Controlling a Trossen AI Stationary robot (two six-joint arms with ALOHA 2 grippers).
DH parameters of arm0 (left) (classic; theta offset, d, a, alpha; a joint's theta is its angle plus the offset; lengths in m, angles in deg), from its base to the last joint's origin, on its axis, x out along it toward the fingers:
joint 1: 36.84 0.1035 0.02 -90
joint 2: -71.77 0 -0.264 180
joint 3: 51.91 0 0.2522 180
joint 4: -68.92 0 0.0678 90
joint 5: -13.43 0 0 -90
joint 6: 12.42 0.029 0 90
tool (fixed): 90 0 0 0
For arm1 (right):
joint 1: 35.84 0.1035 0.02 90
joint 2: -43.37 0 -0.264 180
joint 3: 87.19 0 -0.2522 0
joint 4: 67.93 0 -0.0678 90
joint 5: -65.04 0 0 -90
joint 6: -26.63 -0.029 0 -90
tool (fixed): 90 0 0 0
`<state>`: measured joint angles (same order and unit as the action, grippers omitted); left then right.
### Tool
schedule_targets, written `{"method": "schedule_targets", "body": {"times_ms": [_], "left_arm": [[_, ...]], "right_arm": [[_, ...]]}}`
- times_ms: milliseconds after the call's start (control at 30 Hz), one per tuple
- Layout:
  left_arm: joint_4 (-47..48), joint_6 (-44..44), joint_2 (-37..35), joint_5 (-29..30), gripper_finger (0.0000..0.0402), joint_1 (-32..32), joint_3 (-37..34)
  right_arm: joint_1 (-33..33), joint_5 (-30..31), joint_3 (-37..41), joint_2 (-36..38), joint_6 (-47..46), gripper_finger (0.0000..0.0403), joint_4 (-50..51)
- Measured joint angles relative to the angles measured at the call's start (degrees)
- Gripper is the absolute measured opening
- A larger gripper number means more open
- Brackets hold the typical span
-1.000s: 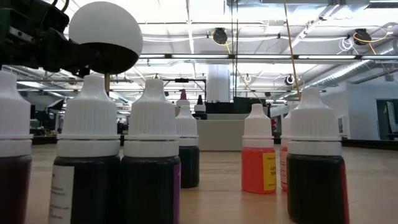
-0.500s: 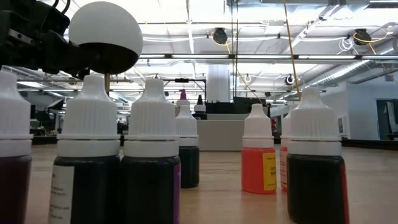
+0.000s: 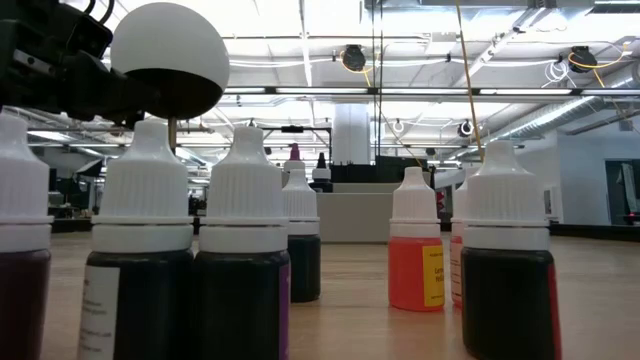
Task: Pick & Place food coloring
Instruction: Put the large green food coloring bottle into the gray bin
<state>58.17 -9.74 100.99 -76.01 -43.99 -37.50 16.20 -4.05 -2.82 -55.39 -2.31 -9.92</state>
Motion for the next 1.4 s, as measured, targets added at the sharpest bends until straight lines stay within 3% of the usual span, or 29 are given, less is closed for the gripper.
{"method": "schedule_targets", "body": {"times_ms": [933, 1167, 1400], "left_arm": [[0.74, 1.61, 0.01, 0.0, 0.0024, -0.01, 0.0], [0.72, 1.59, 0.02, 0.0, 0.0024, -0.01, 0.0], [0.72, 1.54, 0.02, 0.0, 0.0024, 0.01, 0.0]], "right_arm": [[-0.21, -1.69, 10.9, 0.0, -3.21, 0.0274, -12.64], [-0.21, -3.29, 10.93, 0.0, -3.22, 0.0243, -12.55], [-0.21, -3.31, 10.93, 0.02, -4.27, 0.0182, -12.31]]}}
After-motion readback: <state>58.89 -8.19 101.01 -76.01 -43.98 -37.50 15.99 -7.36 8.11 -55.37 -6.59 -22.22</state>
